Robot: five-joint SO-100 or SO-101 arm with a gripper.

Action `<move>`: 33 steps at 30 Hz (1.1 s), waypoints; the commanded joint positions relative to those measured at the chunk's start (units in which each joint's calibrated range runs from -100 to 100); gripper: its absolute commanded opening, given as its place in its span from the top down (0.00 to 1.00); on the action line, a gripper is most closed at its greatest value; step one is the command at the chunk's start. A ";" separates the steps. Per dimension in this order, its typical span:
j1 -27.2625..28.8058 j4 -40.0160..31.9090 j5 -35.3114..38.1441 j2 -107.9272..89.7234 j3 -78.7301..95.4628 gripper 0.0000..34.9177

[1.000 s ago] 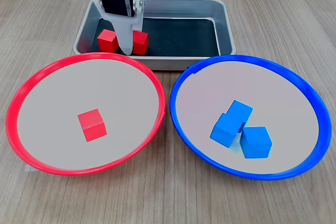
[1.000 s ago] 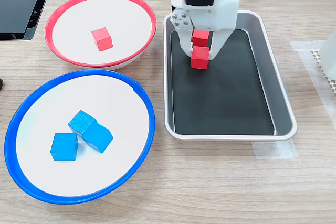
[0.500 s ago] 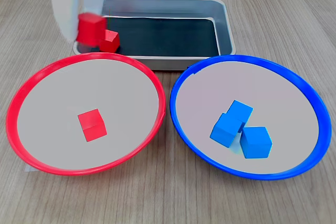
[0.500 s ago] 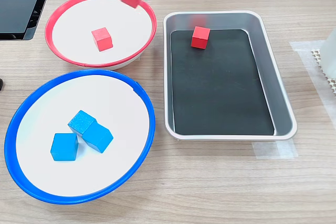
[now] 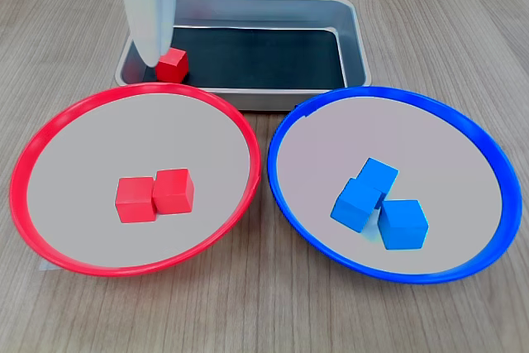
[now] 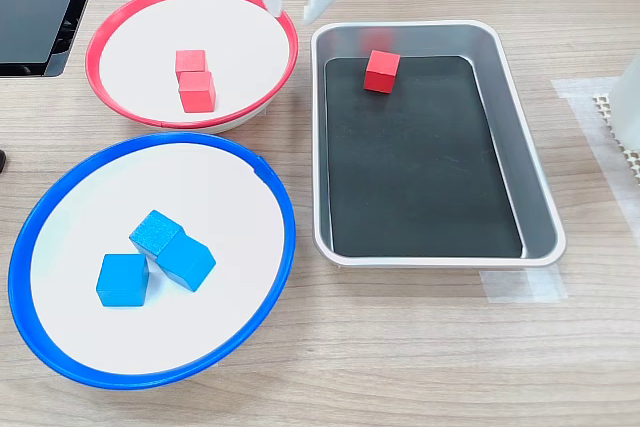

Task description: Move six blocks from tray to matching dishes

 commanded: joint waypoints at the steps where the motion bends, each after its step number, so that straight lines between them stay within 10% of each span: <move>1: 5.74 11.44 4.98 -9.76 8.88 0.99; 12: 9.41 6.57 5.96 -3.79 17.35 0.45; 22: 8.18 1.54 5.57 2.86 16.08 0.58; 26: 7.43 0.47 5.76 4.74 15.35 0.96; 33: 1.78 12.43 5.42 -2.77 2.88 0.99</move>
